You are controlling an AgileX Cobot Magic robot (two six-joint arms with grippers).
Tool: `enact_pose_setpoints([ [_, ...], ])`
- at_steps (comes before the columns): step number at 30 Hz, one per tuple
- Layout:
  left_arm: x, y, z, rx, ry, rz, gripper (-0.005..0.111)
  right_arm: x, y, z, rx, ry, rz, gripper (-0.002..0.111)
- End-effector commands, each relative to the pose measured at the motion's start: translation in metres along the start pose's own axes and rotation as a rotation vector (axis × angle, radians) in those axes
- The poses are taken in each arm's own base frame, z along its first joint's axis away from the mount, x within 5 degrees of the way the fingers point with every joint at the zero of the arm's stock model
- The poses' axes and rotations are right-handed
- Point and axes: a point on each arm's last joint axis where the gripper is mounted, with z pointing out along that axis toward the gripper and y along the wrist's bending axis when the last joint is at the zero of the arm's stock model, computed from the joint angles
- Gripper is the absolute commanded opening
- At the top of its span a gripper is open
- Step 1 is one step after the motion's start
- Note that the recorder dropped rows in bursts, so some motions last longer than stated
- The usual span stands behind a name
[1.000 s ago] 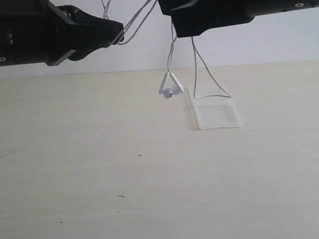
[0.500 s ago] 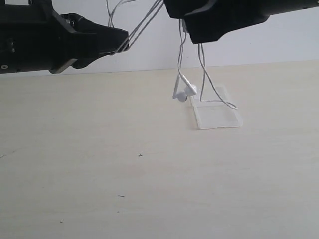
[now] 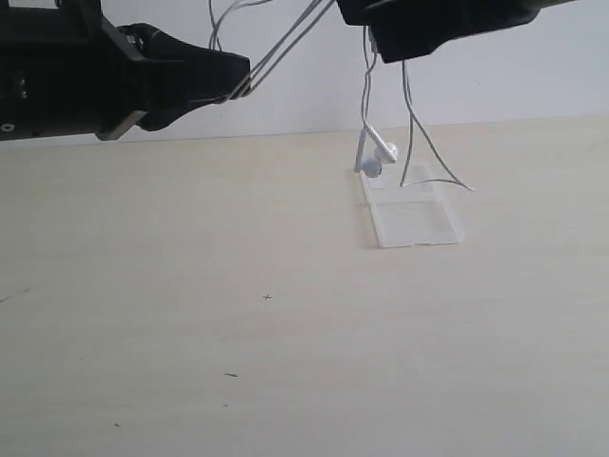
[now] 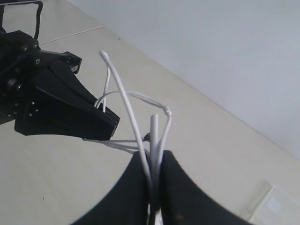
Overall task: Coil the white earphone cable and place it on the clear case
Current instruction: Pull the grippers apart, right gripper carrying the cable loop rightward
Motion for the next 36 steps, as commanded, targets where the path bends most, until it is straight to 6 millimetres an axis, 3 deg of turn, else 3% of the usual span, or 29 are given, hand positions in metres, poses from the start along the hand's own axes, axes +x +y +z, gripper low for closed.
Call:
enact_pose_setpoints([
  [1, 0.007, 0.010, 0.001, -0.075, 0.030, 0.027, 0.012, -0.012, -0.003, -0.012, 0.033, -0.080, 0.026, 0.000],
  [6, 0.005, 0.009, 0.001, -0.071, 0.008, -0.011, 0.042, -0.009, -0.003, -0.003, 0.020, -0.049, 0.037, 0.000],
  [9, 0.002, 0.005, 0.001, -0.031, -0.004, -0.027, 0.051, -0.005, -0.004, 0.006, 0.010, -0.016, 0.041, 0.000],
  [21, -0.016, -0.005, -0.004, 0.018, -0.059, 0.002, 0.051, 0.012, -0.016, 0.049, 0.066, 0.099, 0.006, 0.000],
  [36, -0.013, 0.005, -0.004, -0.091, -0.026, 0.054, 0.051, 0.021, -0.036, 0.044, 0.289, 0.207, -0.032, 0.000],
])
